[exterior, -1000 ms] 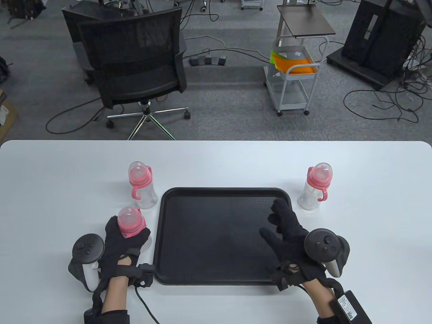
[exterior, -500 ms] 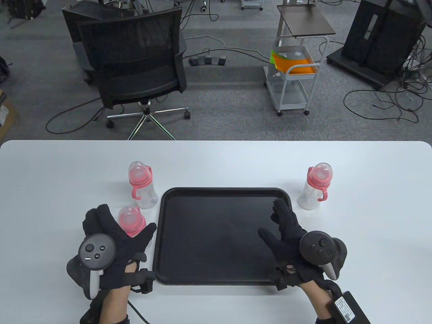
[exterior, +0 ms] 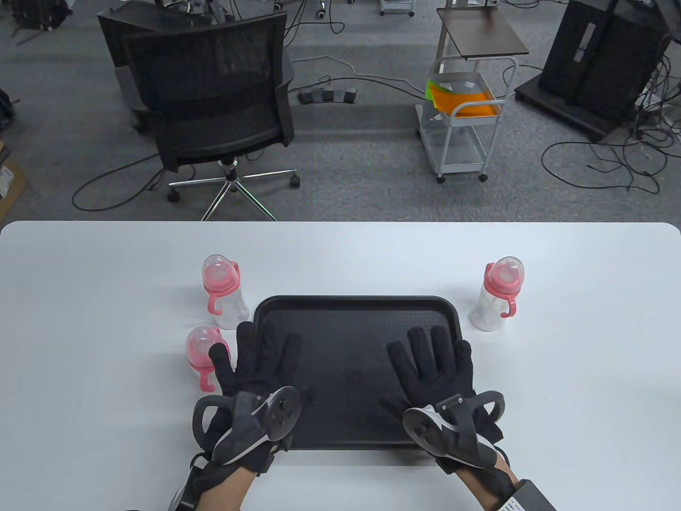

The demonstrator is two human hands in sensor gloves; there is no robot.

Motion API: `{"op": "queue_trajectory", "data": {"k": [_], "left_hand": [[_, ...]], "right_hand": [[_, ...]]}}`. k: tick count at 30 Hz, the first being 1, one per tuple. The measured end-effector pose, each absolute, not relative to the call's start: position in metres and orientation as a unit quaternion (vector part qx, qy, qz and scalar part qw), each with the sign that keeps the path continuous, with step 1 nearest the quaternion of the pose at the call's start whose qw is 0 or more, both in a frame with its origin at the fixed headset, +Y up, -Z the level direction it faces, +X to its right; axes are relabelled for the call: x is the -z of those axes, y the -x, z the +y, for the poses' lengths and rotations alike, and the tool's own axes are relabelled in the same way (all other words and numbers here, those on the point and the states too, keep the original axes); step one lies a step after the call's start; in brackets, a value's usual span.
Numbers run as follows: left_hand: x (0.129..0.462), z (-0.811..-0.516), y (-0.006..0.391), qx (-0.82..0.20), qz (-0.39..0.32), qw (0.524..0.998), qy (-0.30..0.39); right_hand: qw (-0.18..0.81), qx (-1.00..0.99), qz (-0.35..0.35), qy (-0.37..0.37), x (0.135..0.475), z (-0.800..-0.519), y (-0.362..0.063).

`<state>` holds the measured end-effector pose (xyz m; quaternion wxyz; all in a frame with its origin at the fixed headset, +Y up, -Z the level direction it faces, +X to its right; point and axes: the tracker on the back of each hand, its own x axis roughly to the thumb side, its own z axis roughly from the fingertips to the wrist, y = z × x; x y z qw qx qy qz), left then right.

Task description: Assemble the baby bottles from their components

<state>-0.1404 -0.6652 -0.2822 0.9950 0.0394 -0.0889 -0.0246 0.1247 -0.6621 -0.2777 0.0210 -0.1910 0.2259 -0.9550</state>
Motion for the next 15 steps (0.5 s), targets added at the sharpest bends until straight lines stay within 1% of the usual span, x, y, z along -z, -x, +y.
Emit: {"op": "queue_trajectory", "data": {"k": [2,6,9,15], "left_hand": [[0.2844,-0.6701,0.1391,0.029,-0.096,0.995,-0.008],[0.2873,-0.6742,0.1391,0.024,-0.105,0.994,0.006],[0.2874,-0.6745,0.1385,0.025,-0.101,0.995,0.003],[0.289,-0.6746,0.1389,0.019,-0.103,0.994,0.007]], "right_hand": [[0.013,0.956,0.219,0.193,0.2785,-0.6633,-0.1247],[0.012,0.959,0.205,0.195,0.2792,-0.6659,-0.123],[0.029,0.961,0.196,0.193,0.2813,-0.6673,-0.1236],[0.03,0.965,0.18,0.189,0.2845,-0.6694,-0.1252]]}}
